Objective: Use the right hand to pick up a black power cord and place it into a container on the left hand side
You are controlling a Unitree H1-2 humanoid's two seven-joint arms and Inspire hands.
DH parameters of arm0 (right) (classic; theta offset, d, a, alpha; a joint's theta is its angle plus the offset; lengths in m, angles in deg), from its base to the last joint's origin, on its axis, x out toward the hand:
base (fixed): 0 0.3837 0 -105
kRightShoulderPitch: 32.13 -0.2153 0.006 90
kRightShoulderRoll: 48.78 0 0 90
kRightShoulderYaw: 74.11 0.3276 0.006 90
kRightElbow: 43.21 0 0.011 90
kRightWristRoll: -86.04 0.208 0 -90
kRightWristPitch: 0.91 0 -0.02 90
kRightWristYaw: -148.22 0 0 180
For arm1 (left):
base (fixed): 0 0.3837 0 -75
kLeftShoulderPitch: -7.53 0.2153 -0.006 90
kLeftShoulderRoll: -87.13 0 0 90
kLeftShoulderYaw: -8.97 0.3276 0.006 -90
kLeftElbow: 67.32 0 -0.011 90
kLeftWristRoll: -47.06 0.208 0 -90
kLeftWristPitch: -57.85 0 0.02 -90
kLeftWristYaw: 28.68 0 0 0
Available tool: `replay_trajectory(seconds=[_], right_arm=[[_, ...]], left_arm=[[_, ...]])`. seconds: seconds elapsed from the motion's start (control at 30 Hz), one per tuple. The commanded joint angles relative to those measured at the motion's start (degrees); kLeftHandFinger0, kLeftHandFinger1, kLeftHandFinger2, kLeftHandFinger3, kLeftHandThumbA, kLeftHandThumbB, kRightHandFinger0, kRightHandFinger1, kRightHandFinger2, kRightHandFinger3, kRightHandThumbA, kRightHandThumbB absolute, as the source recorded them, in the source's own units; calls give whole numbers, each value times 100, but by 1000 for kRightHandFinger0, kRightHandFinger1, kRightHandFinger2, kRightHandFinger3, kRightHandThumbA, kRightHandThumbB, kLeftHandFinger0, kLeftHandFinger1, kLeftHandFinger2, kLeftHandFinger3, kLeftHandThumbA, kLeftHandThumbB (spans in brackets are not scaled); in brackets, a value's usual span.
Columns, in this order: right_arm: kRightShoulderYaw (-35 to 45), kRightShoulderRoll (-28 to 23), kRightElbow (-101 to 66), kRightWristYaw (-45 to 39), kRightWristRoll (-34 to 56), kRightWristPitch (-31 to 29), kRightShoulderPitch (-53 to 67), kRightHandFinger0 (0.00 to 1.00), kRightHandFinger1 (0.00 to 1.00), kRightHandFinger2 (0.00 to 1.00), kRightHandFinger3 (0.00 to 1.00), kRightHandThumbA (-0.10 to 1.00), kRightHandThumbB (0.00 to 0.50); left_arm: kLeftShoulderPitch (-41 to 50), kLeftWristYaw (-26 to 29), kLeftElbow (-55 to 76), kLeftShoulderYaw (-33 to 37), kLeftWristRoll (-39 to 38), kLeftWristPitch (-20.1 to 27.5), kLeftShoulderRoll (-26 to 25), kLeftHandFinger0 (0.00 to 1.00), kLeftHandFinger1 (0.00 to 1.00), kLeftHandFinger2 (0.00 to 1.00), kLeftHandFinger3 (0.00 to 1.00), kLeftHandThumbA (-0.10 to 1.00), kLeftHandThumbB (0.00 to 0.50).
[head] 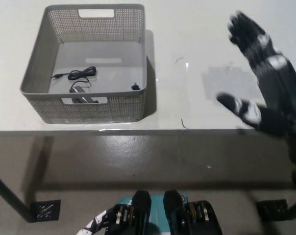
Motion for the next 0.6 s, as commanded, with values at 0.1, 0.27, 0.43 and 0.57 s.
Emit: replay_trajectory(seconds=[0.1,0.27,0.43,0.57], right_arm=[[-6,-194,140,-78,299,-1228,1021,1000,1000,1000,1000,1000,428],[-200,-166,793,-115,185,-1903,1843,1000,1000,1000,1000,1000,353],[-357,-125,1285,-119,181,-2166,2152,1000,1000,1000,1000,1000,347],[-574,-55,1946,-149,141,-2594,2472,1000,1000,1000,1000,1000,310]], left_arm=[[-50,-1,127,-114,-278,80,-99,1000,1000,1000,1000,1000,369],[-78,-2,72,-159,-421,128,-107,1000,1000,1000,1000,1000,368],[-120,2,52,-188,-492,181,-87,1000,1000,1000,1000,1000,362],[-143,38,88,-226,-512,176,-46,1000,1000,1000,1000,1000,369]])
